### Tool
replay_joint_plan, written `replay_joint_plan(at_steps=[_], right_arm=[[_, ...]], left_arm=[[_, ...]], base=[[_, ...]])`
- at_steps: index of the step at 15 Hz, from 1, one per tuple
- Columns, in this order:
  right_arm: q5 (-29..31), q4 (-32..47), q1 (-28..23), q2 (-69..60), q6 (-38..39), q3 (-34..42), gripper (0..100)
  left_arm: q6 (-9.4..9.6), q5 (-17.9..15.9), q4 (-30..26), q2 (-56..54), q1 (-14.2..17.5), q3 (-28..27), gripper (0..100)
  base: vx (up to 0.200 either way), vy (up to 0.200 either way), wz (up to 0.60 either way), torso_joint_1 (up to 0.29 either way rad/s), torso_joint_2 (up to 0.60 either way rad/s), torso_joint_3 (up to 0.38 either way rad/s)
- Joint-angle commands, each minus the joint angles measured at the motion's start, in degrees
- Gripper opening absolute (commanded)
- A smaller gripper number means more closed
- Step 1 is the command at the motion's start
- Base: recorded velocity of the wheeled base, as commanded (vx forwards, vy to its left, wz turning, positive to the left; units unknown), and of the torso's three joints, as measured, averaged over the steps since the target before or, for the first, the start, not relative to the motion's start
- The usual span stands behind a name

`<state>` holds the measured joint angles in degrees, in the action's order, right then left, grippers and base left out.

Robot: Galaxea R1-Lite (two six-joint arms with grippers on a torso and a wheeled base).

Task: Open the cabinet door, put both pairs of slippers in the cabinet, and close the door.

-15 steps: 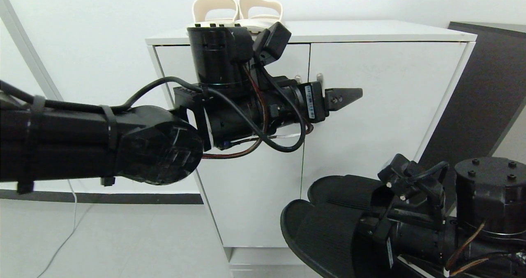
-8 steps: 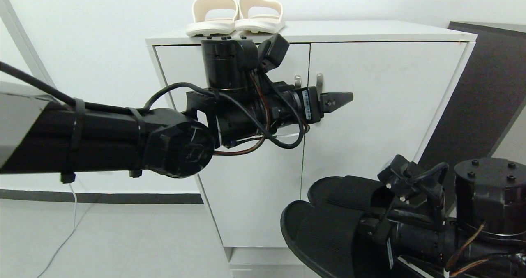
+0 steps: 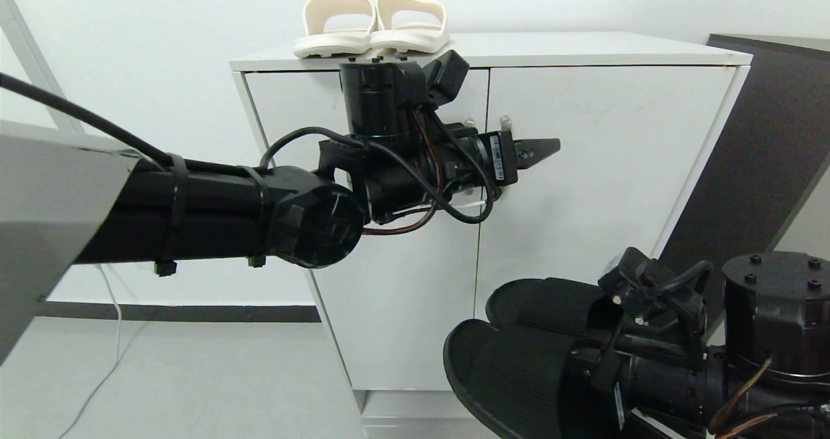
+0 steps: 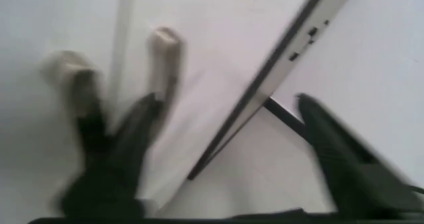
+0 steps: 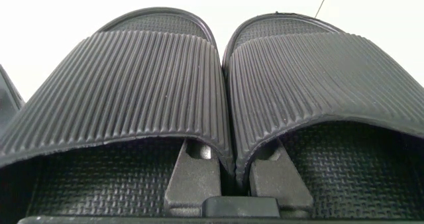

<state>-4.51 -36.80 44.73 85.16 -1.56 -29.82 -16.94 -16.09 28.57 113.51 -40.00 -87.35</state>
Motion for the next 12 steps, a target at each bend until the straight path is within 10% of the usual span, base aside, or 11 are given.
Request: replay_joint_plan(at_steps=[1, 12], right_arm=[[-0.06, -0.02, 0.10, -0.26, -0.02, 0.11, 0], [-8.94, 0.24, 1.33, -4.13, -0.11, 3.36, 0]], left_arm=[[-0.02, -0.08, -0.01, 0.66, -0.08, -0.46, 0], [-0.02, -0.52, 0.52, -7.60, -3.51, 9.74, 0]], base=[[0.000, 0.000, 0.00, 0.000, 0.00, 0.000], [0.000, 0.000, 0.00, 0.000, 0.00, 0.000]])
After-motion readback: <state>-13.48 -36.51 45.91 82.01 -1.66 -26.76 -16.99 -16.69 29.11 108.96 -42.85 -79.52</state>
